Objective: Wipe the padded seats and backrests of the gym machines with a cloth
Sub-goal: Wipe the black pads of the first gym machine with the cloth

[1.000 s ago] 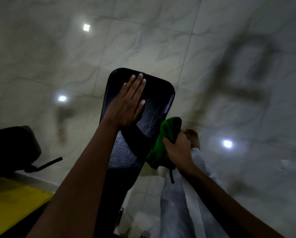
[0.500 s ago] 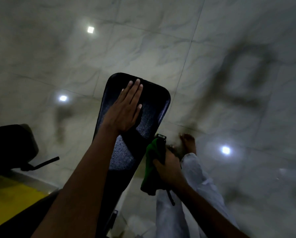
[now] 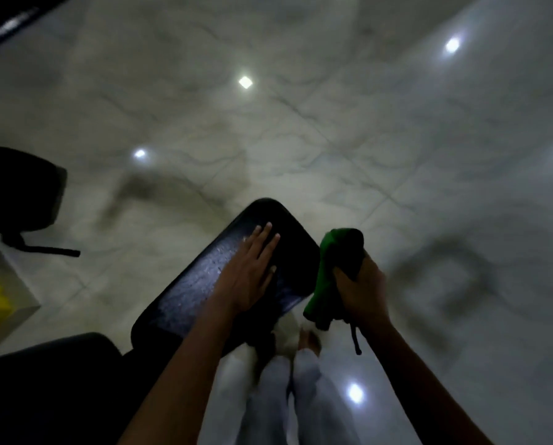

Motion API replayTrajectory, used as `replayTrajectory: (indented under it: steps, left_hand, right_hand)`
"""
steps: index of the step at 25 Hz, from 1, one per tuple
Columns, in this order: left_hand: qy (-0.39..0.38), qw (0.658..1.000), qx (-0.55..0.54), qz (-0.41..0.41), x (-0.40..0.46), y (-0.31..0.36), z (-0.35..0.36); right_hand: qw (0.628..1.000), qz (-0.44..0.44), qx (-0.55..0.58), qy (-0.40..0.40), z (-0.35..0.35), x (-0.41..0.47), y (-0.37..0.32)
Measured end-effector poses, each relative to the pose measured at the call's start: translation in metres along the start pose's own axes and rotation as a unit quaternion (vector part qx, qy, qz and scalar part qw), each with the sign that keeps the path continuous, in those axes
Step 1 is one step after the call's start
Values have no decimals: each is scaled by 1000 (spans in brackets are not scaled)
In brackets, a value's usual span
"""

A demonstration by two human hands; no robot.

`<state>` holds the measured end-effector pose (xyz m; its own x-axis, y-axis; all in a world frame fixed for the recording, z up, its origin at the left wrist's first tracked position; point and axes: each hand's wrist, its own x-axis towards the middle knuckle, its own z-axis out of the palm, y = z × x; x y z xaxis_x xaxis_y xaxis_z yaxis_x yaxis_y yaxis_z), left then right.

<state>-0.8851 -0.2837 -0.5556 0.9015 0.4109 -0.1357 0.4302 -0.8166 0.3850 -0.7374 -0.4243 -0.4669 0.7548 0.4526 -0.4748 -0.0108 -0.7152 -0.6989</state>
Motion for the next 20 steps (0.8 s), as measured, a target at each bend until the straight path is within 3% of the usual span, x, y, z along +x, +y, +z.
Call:
replayTrajectory:
  steps: [5, 9, 12, 16, 20]
  left_hand:
    - [60, 995, -7, -82, -6, 9, 6]
    - [102, 984, -11, -148, -13, 18, 14]
    - [137, 958, -18, -251, -16, 35, 20]
    - [181, 892, -34, -412, -9, 73, 36]
    - [248, 806, -27, -538, 14, 98, 49]
  right_hand:
    - [977, -166, -98, -92, 7, 40, -57]
    - [924, -272, -179, -200, 21, 81, -88]
    - [854, -359, -235, -295, 44, 107, -116]
    - [682, -489, -355, -412, 58, 121, -162]
    - [612, -518, -396, -448, 72, 131, -184]
